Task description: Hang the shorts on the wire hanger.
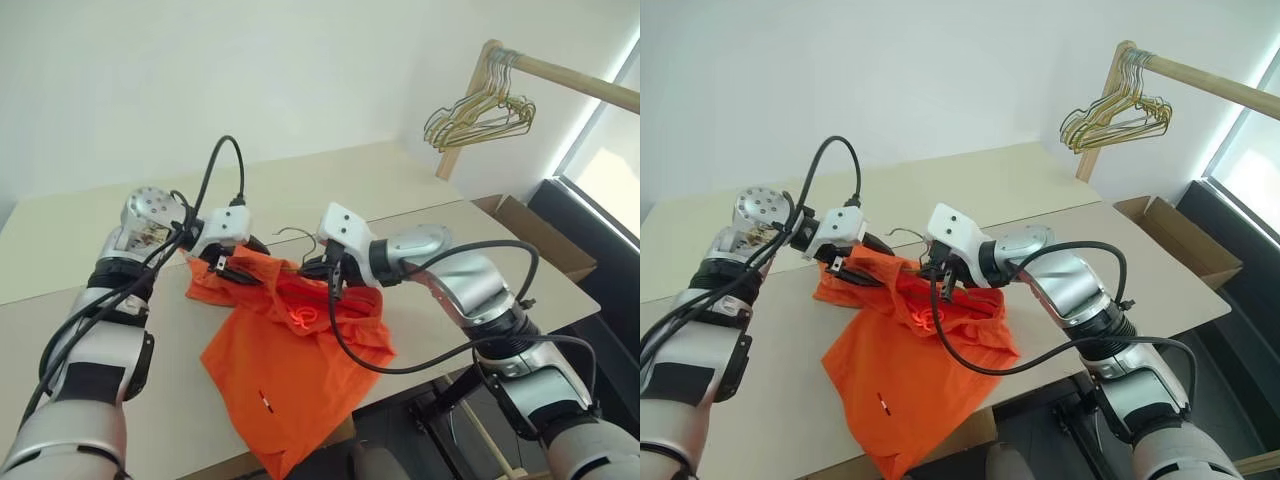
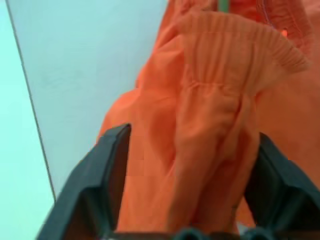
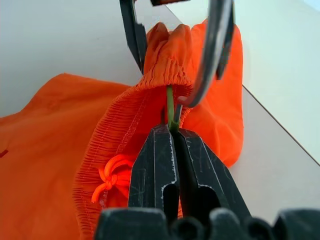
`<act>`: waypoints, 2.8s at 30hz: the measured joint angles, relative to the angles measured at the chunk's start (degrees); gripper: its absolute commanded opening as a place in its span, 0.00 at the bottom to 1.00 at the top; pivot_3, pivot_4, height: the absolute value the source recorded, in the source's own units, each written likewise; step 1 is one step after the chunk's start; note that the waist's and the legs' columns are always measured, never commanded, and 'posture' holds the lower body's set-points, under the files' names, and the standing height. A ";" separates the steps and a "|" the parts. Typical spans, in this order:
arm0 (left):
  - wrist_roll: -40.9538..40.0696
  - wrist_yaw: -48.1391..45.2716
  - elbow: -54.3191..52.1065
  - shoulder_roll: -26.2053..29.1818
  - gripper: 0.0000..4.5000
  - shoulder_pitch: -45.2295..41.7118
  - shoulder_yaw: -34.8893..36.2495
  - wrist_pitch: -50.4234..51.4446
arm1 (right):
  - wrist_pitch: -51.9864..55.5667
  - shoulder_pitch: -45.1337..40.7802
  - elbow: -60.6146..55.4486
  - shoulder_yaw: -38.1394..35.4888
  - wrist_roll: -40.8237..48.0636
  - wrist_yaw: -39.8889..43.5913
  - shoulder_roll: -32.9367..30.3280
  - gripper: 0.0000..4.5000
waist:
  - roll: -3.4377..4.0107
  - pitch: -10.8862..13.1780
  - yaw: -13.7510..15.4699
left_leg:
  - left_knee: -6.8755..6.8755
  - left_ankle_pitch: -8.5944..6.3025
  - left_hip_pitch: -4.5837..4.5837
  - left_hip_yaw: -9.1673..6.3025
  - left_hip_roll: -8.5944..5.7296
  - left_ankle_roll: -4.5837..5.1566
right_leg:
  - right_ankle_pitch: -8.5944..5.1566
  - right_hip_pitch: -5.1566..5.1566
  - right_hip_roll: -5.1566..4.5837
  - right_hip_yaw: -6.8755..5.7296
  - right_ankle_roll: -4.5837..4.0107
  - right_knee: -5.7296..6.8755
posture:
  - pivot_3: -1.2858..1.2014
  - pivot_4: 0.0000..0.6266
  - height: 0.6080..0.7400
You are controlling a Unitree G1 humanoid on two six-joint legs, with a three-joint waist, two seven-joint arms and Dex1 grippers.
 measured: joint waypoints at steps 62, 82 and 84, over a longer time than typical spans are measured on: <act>15.81 14.29 14.81 4.74 0.01 -1.48 -5.01 -11.52 | -1.49 1.34 -2.33 -2.24 0.04 2.18 -2.34 0.00 | 0.00 0.00 -0.10 | 0.02 -0.03 0.00 -0.01 -0.02 0.05 | 0.00 -0.02 -0.02 -0.03 0.00 0.07 | 0.45 0.00 1.00; 13.20 20.00 16.79 10.86 0.01 1.90 0.41 -6.35 | -1.47 3.44 -4.64 -2.79 1.17 2.42 -4.80 0.00 | 0.01 -0.01 -0.40 | 0.03 -0.04 0.01 -0.01 -0.02 0.06 | 0.00 -0.02 -0.03 -0.04 0.00 0.12 | 0.45 0.00 1.00; 13.17 20.30 16.78 10.86 0.01 3.41 0.45 -5.67 | -1.47 3.46 -4.86 -2.79 1.17 2.57 -5.01 0.00 | 0.00 -0.01 -0.30 | 0.03 -0.03 -0.01 -0.01 -0.02 0.05 | 0.00 -0.04 -0.03 -0.05 0.00 0.12 | 0.45 0.00 1.00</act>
